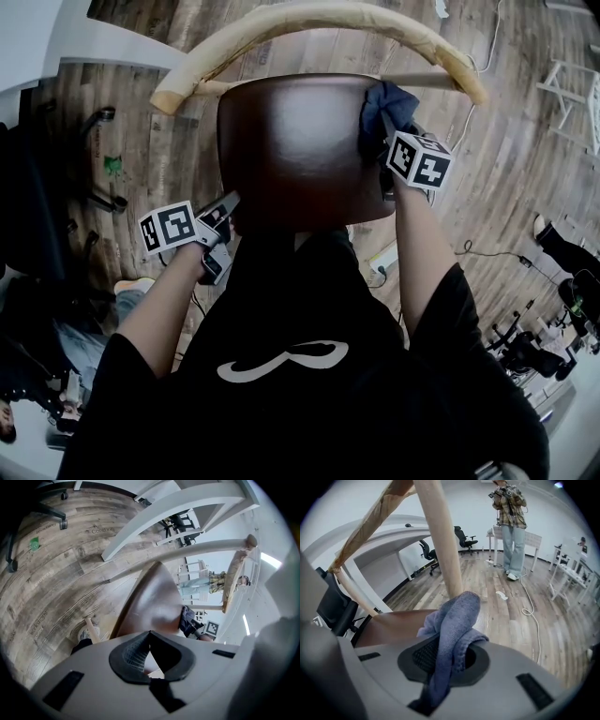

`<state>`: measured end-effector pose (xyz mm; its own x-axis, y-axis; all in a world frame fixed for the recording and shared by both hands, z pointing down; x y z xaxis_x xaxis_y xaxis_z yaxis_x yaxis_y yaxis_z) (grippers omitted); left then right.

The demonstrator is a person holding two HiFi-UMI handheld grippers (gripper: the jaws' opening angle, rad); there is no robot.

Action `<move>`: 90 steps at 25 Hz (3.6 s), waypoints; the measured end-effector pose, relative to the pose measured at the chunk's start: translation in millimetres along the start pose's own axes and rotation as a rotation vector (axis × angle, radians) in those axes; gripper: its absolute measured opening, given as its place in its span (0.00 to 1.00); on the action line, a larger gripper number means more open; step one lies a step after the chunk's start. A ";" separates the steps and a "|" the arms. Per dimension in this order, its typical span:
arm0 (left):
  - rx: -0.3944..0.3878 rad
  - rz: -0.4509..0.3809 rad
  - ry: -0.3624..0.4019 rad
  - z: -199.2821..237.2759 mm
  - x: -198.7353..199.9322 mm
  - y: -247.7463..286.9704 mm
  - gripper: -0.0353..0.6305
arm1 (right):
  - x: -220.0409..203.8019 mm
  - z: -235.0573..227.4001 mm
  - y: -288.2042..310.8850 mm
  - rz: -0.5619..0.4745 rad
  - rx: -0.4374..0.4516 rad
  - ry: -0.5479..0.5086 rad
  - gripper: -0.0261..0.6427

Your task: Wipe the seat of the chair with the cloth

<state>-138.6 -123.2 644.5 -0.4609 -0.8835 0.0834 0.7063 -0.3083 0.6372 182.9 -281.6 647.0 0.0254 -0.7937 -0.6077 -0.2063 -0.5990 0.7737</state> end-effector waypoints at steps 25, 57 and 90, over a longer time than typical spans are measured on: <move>0.038 -0.149 -0.107 43.7 -0.7 -37.7 0.07 | -4.9 228.1 -37.5 -0.019 0.448 -0.110 0.11; 0.046 -0.244 -0.205 81.3 -6.1 -60.1 0.07 | -82.7 298.1 6.2 0.121 0.533 -0.406 0.11; 0.086 -0.125 -0.063 5.0 -92.8 14.0 0.07 | -76.0 64.5 -39.1 0.107 0.274 -0.321 0.11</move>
<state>-88.7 -43.8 649.6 -0.5768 -0.8156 0.0459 0.5945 -0.3806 0.7083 126.0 -191.0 651.4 -0.3069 -0.7505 -0.5854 -0.4447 -0.4307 0.7853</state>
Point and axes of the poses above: the fingertips, and each gripper's own axes: y forward along the fingers, z to its left, x out of its top, the point moved 1 cm from there along -y, backward along the fingers, and after that the axes turned 5 degrees about -z, right-handed, at the moved point
